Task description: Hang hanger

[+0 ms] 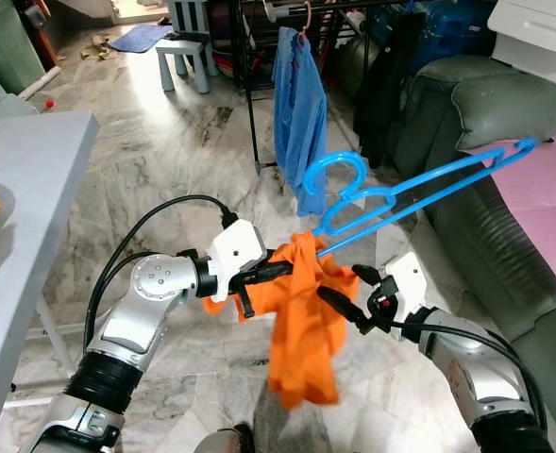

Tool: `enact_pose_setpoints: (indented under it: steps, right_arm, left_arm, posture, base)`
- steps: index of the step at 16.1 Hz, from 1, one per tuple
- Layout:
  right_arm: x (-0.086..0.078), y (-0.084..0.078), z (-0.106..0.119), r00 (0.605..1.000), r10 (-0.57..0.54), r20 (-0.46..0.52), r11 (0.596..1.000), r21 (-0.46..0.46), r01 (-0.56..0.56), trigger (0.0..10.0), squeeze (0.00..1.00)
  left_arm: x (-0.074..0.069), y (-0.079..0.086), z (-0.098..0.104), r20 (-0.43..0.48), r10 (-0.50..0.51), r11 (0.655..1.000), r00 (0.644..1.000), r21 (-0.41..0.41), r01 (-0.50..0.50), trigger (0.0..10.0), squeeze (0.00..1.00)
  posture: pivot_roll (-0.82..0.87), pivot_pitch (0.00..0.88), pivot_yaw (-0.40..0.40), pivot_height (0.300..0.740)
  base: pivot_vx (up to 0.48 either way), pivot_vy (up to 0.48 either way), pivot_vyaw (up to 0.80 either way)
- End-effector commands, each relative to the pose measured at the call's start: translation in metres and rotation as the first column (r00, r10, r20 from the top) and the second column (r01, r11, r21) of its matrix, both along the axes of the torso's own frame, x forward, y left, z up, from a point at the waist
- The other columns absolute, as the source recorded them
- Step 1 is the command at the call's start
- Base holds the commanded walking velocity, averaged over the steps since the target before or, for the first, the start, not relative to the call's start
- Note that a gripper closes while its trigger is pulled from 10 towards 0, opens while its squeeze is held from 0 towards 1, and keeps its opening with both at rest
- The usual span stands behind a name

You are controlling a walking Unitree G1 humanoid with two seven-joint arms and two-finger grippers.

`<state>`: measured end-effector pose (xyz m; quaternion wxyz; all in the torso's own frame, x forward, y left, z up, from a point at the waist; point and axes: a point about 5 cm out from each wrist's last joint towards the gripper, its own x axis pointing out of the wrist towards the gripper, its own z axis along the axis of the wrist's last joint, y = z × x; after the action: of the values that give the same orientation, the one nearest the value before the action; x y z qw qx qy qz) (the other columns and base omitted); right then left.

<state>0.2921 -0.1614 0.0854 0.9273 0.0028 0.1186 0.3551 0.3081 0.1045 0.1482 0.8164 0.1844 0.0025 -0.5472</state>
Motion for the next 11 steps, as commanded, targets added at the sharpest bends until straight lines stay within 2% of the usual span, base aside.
enact_pose_setpoints:
  steps: [1,3,5,8,11]
  right_arm:
    - [0.001,0.000,0.008,1.000,0.023,0.017,0.999,0.027,-0.023,10.0,0.00]
    - [0.000,-0.003,0.011,0.999,0.032,0.011,0.998,0.057,-0.033,10.0,0.00]
    - [-0.007,-0.010,0.009,0.996,0.082,-0.025,0.996,0.048,-0.080,10.0,0.00]
    - [-0.004,-0.023,0.006,1.000,0.020,-0.019,1.000,0.023,-0.019,10.0,0.00]
    - [0.000,-0.027,0.004,1.000,-0.016,-0.008,1.000,-0.010,0.016,10.0,0.00]
  left_arm:
    - [0.000,0.003,-0.001,0.014,0.008,1.000,1.000,0.020,-0.009,10.0,0.00]
    - [0.004,0.007,-0.007,-0.009,0.051,0.999,0.999,0.013,-0.050,10.0,0.00]
    - [0.005,0.012,-0.016,-0.004,0.085,0.995,0.996,0.049,-0.084,10.0,0.00]
    - [0.005,0.012,-0.017,-0.008,0.094,0.995,0.996,0.040,-0.094,10.0,0.00]
    - [0.001,0.010,-0.015,-0.008,0.056,0.998,0.998,0.040,-0.056,10.0,0.00]
  posture:
    - [-0.05,0.106,0.050,0.740]
    - [-0.05,0.104,0.050,0.740]
    - [-0.06,0.104,0.047,0.740]
    - [-0.06,0.104,0.046,0.740]
    - [-0.05,0.103,0.045,0.740]
  base:
    - [0.000,0.000,0.00]
    - [0.000,0.000,0.00]
    - [0.000,0.000,0.00]
    - [0.000,0.000,0.00]
    - [0.000,0.000,0.00]
